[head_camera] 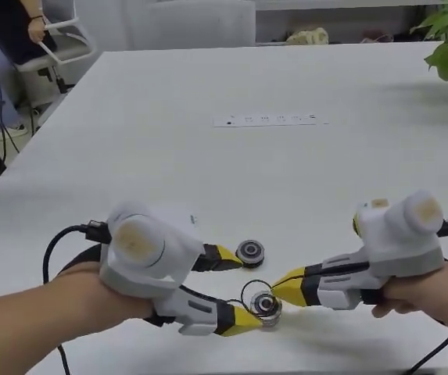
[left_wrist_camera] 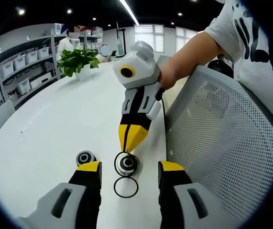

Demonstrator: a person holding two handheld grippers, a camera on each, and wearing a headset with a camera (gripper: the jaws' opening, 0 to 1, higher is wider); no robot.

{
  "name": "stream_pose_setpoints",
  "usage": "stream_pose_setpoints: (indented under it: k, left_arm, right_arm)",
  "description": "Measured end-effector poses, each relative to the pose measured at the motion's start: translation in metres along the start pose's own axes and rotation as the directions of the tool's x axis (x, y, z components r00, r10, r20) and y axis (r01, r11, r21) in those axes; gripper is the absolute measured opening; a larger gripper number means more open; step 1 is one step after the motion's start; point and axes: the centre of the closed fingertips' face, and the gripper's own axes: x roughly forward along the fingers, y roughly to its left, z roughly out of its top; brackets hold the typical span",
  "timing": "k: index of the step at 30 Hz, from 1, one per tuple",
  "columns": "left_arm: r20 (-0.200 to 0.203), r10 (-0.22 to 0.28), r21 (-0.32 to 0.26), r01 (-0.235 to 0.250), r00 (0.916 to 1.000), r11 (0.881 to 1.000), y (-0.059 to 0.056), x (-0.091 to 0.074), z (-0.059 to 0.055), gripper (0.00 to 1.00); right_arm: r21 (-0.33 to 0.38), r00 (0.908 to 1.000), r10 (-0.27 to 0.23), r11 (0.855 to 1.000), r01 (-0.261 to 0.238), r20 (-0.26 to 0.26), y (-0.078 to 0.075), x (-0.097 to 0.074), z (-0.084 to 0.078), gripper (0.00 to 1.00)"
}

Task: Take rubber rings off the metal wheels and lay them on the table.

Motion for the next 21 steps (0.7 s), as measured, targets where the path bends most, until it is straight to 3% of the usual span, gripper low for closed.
stream_pose_setpoints:
  k: [21]
  left_arm:
    - [0.027,0.064,-0.06,-0.062,0.9976,0.996,0.008,-0.028,-0.006,0.59]
  right_arm:
    - [-0.043,0.9998,0.016,0.999,-0.015,0.014,0.007,0.006,0.02,0.0]
